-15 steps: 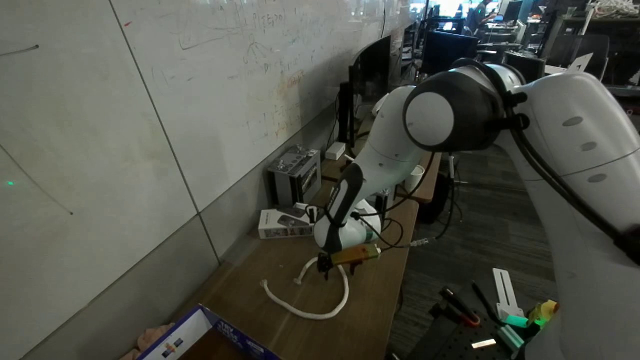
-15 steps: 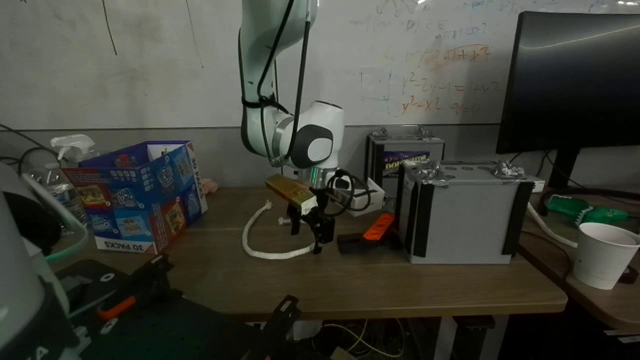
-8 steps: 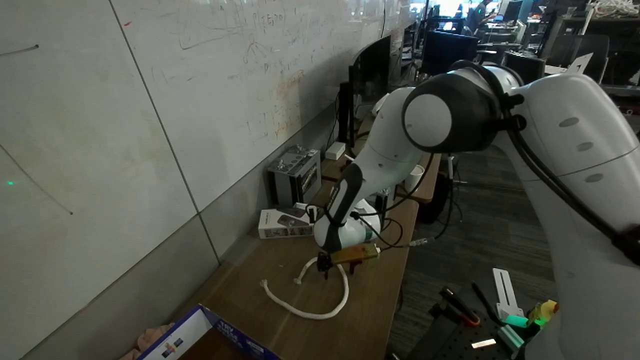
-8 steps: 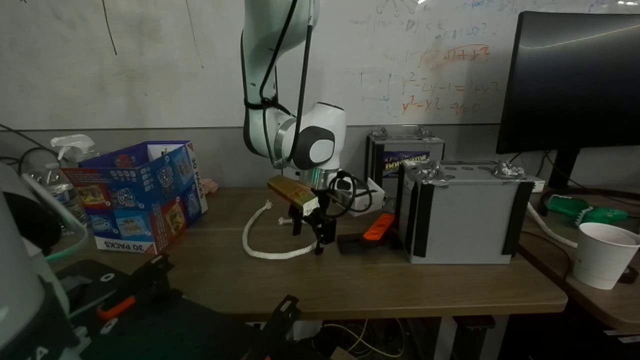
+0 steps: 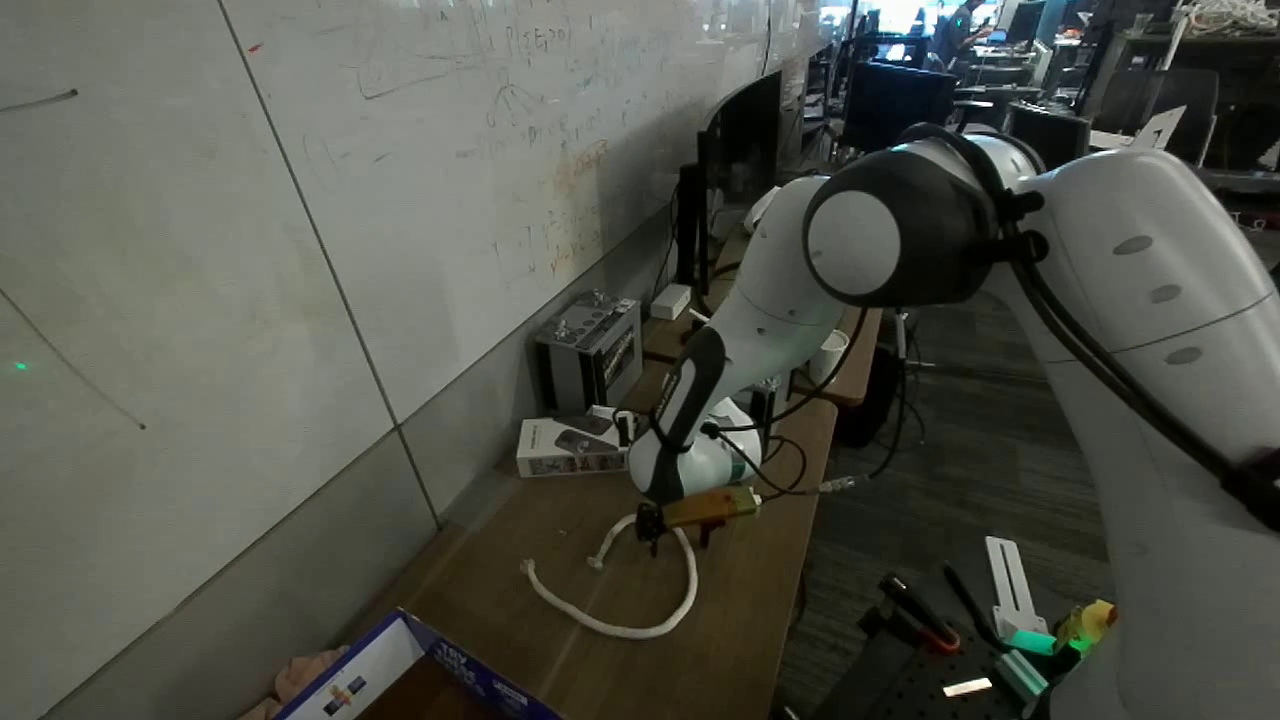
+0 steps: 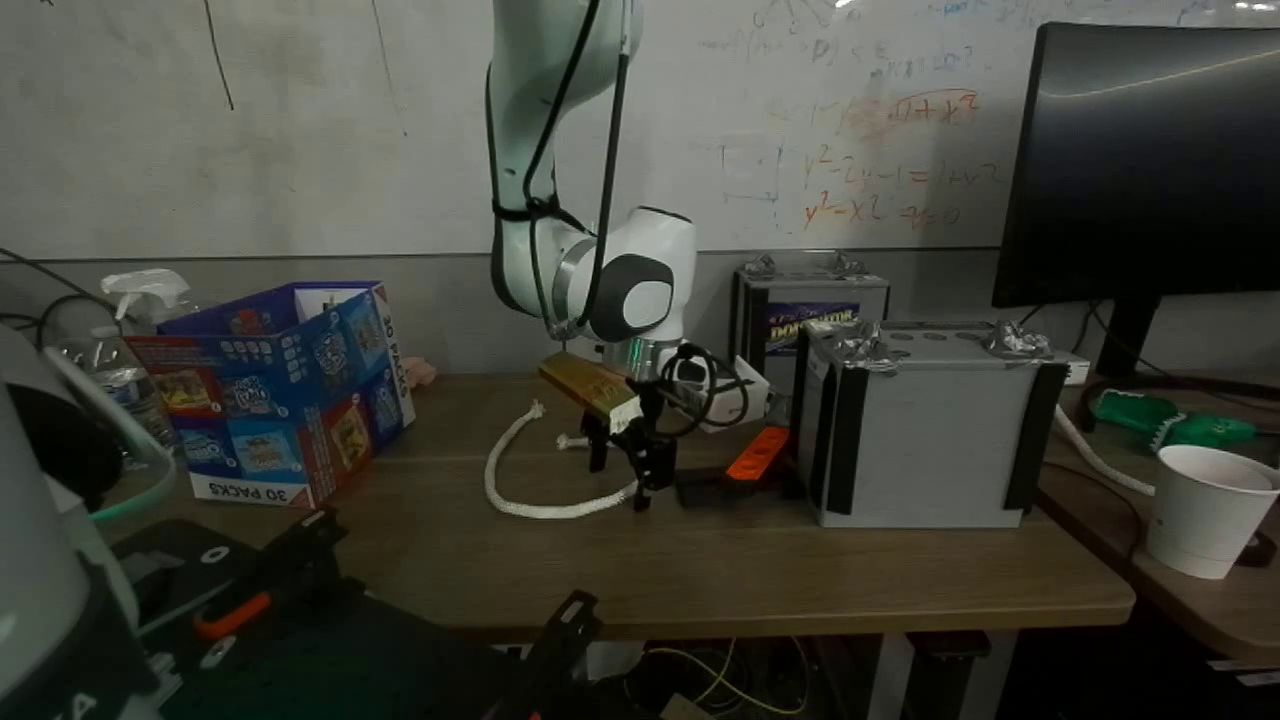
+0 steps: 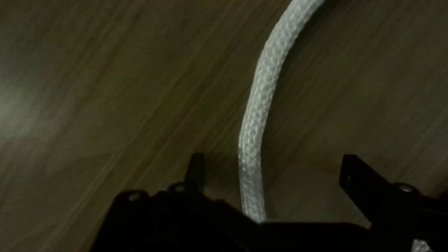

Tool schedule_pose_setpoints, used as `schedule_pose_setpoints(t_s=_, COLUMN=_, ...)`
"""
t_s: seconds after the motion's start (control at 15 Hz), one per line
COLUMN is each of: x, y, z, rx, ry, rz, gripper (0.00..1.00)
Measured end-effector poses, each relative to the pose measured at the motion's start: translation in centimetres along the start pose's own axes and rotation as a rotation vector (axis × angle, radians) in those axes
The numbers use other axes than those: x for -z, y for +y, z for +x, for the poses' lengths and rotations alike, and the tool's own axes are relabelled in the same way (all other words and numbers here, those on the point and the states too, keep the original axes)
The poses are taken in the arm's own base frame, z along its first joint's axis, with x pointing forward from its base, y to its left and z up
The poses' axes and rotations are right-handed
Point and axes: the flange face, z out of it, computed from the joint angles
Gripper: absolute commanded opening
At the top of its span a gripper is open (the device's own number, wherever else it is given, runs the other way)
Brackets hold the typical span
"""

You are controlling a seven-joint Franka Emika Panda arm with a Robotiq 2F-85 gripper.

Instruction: Put the ropes in the blue box.

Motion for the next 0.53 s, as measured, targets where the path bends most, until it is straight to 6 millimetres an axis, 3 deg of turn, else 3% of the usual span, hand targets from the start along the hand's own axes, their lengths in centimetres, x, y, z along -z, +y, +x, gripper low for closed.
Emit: schedule_pose_setpoints(t_s=0.53, x=-0.02, y=0.36, z=0.15, rx=0.005, ry=0.018, rz=-0.041, gripper=1.00)
